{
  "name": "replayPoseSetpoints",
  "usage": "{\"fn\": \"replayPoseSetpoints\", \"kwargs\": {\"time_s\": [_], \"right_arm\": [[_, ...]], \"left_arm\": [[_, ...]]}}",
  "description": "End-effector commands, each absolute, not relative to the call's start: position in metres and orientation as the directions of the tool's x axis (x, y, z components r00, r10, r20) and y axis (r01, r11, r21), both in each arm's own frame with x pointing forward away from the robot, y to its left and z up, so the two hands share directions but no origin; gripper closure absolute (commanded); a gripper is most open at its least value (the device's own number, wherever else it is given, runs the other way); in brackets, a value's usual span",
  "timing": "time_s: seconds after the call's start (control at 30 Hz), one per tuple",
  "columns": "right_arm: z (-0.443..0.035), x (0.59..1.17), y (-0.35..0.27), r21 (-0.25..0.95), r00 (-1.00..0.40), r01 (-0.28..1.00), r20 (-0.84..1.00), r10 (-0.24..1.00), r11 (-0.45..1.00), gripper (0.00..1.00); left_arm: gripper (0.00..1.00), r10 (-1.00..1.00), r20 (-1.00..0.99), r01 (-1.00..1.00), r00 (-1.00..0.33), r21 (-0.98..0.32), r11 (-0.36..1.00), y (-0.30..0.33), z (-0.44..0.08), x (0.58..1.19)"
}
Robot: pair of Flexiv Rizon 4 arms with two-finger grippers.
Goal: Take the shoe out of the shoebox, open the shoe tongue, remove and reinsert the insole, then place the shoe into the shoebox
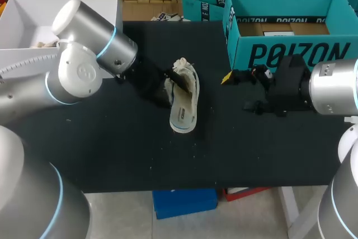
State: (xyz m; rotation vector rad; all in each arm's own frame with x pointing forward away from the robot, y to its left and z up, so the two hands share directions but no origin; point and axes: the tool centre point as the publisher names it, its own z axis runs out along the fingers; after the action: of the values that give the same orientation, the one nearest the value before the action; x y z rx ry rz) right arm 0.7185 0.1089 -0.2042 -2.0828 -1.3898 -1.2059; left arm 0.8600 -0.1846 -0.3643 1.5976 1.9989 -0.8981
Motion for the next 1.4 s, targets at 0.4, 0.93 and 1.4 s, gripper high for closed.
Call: {"fn": "replayPoseSetpoints", "kwargs": {"time_s": [0.4,0.93,1.4], "right_arm": [[-0.205,0.719,0.109,0.154,0.152,0.879,0.807,0.571,-0.451,0.0],[-0.205,0.719,0.109,0.154,0.152,0.879,0.807,0.571,-0.451,0.0],[-0.205,0.719,0.109,0.154,0.152,0.879,0.807,0.571,-0.451,0.0]], "left_arm": [[0.21,0.651,-0.717,0.957,-0.248,-0.284,0.051,-0.183,-0.348,0.851],[0.1,0.693,-0.705,0.978,-0.151,-0.21,-0.001,-0.196,-0.352,0.85],[0.18,0.704,-0.696,0.987,-0.144,-0.155,0.048,-0.191,-0.354,0.867]]}}
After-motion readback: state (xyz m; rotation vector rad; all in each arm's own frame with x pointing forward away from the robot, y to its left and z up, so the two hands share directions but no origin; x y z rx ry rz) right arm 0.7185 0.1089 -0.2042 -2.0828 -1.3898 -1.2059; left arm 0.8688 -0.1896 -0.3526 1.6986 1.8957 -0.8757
